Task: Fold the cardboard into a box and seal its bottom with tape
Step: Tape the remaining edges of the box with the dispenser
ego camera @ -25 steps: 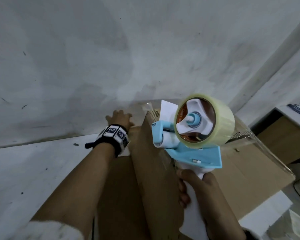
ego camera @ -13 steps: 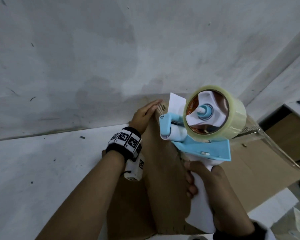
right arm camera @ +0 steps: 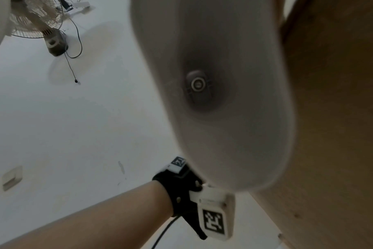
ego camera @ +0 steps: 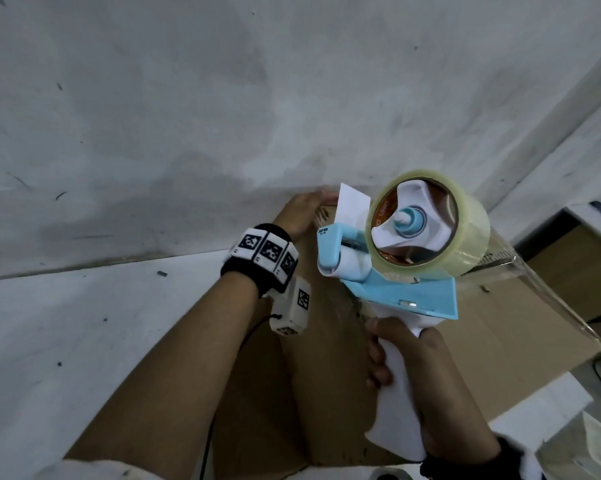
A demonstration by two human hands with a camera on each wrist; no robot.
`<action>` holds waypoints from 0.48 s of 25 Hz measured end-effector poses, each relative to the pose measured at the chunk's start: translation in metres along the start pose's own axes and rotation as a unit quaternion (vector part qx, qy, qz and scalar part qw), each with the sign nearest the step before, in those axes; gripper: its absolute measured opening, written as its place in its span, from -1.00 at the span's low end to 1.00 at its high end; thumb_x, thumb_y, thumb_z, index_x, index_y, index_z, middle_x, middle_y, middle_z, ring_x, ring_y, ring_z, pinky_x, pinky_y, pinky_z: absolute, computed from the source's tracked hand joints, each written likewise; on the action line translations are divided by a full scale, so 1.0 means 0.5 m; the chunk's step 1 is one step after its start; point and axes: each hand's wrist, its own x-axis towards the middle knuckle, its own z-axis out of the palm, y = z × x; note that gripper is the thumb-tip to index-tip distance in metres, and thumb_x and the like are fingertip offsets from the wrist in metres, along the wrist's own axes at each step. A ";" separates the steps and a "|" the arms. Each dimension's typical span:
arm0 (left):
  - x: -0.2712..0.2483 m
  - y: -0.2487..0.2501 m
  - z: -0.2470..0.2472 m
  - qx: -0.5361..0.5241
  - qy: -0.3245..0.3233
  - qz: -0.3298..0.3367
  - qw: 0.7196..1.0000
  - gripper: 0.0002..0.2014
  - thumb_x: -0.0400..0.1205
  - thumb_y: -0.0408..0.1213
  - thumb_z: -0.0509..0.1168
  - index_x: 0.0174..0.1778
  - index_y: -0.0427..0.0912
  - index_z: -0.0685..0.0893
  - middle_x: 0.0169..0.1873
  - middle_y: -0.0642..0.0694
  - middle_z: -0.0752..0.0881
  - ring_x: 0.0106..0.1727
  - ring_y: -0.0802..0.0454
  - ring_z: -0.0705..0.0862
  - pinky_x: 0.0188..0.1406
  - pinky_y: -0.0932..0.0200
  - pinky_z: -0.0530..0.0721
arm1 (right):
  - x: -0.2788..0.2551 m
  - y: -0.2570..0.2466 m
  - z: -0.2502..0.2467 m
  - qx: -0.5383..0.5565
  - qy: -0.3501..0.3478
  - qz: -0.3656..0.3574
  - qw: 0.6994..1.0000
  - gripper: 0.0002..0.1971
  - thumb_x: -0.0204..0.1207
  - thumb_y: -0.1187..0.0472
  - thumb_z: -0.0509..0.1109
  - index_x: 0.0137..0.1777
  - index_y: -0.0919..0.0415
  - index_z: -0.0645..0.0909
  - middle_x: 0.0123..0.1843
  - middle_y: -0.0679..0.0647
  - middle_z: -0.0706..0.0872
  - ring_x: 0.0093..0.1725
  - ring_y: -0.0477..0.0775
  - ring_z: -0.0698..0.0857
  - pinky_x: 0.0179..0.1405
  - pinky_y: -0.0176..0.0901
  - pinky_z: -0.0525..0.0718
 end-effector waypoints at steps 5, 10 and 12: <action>0.006 -0.038 0.002 0.188 -0.044 0.017 0.981 -0.58 0.71 -0.13 -0.03 0.49 -0.10 0.39 0.51 -0.13 0.42 0.55 -0.13 0.34 0.63 -0.22 0.06 | 0.000 0.000 -0.002 -0.013 -0.003 -0.020 1.000 -0.70 0.53 0.38 0.25 -0.46 0.30 0.47 -0.65 0.06 0.43 -0.73 -0.08 0.35 -0.69 -0.22 0.41; 0.007 0.004 -0.007 0.541 -0.053 -0.007 0.839 -0.51 0.70 0.07 -0.06 0.53 -0.02 0.28 0.58 -0.03 0.28 0.63 -0.09 0.12 0.49 -0.50 -0.30 | 0.010 0.004 0.009 -0.066 0.003 -0.061 0.996 -0.67 0.51 0.42 0.28 -0.51 0.28 0.46 -0.70 0.04 0.44 -0.76 -0.08 0.37 -0.75 -0.26 0.41; 0.000 0.010 -0.003 0.577 -0.059 -0.016 0.814 -0.45 0.69 0.05 -0.03 0.59 -0.03 0.12 0.63 0.00 0.13 0.67 -0.09 -0.03 0.49 -0.51 -0.27 | 0.008 0.005 0.009 -0.079 -0.013 -0.081 0.994 -0.65 0.52 0.42 0.28 -0.52 0.26 0.44 -0.69 0.04 0.43 -0.74 -0.06 0.38 -0.72 -0.29 0.40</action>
